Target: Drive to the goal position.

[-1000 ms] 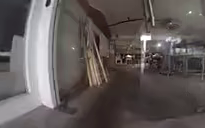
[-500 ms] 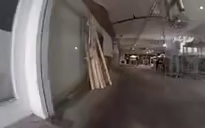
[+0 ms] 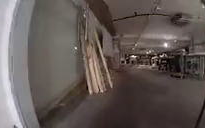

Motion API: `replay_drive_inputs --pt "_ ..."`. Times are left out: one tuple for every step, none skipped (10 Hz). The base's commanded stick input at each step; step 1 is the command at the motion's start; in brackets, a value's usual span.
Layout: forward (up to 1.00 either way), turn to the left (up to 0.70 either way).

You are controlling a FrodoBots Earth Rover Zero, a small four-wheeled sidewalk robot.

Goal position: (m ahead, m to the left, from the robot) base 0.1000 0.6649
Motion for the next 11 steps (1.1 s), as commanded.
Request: replay_drive_inputs --pt "0.70 -0.14" --pt "0.70 -0.14" --pt "0.70 -0.14" --pt "0.45 -0.27" --pt "0.45 -0.27" --pt "0.45 -0.27" --pt "0.45 -0.27" --pt "0.45 -0.27" --pt "0.45 -0.27" --pt "0.45 -0.27" --pt "0.45 -0.27"
